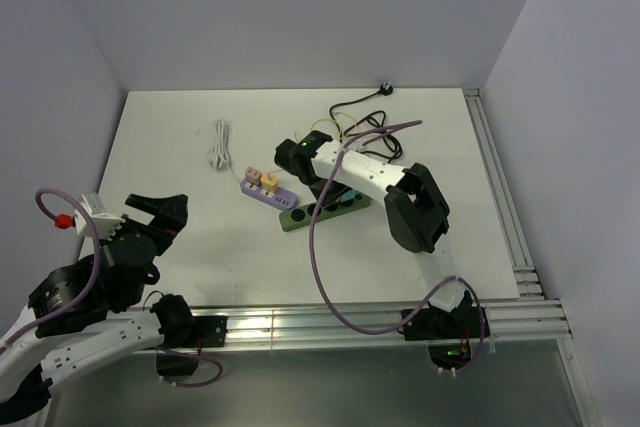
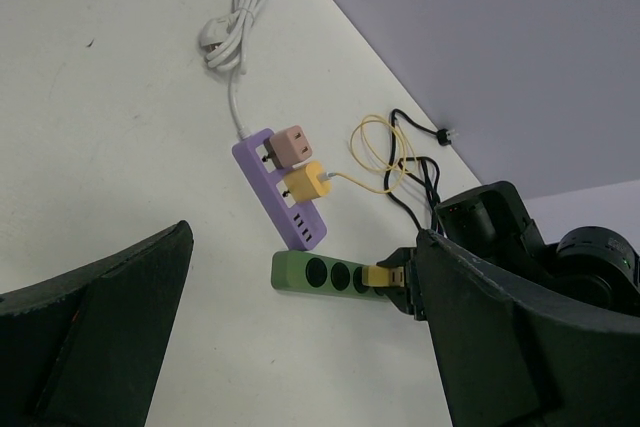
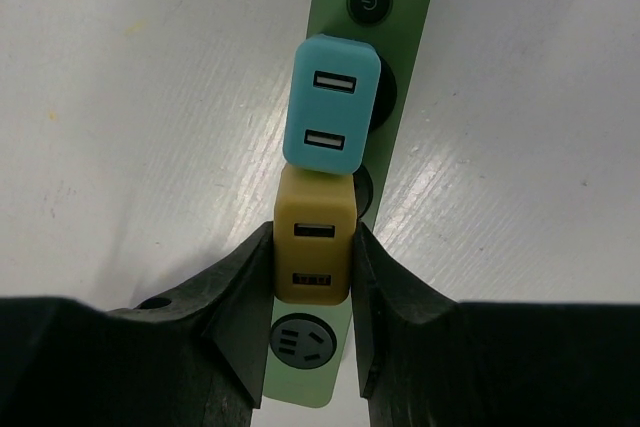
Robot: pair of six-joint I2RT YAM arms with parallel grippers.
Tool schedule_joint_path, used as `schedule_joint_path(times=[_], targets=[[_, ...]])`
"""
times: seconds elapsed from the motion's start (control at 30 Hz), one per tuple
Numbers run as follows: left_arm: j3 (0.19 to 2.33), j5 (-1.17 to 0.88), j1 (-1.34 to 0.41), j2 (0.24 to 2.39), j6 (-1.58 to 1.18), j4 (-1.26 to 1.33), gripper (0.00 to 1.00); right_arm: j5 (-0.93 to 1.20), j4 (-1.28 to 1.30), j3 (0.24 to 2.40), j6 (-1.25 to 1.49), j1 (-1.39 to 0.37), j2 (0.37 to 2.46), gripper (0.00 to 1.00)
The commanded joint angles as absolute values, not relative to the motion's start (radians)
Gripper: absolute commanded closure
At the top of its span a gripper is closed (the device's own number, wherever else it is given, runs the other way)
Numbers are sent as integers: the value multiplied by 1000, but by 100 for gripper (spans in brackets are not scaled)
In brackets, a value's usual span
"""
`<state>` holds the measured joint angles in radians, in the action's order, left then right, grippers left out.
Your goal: Insert the plug
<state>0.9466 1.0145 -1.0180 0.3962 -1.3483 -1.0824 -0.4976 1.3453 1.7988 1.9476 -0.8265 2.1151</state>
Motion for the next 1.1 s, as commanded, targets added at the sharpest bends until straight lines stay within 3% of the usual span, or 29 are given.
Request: schedule_joint_path(times=[0.0, 0.27, 0.63, 0.9, 1.07], targets=[[957, 1015, -1019, 403, -1358, -1095, 1, -477, 1445, 1762, 1960, -798, 2207, 100], [957, 1009, -1019, 416, -1359, -1091, 2, -471, 1443, 1806, 1937, -795, 2258, 100], [951, 1002, -1019, 405, -1367, -1086, 3, -411, 1348, 1658, 1905, -838, 2272, 100], [962, 997, -1019, 407, -1379, -1103, 4, -469, 1391, 1740, 1896, -815, 2305, 100], [957, 994, -1019, 403, -1387, -1108, 4, -399, 1338, 1643, 1858, -816, 2335, 100]])
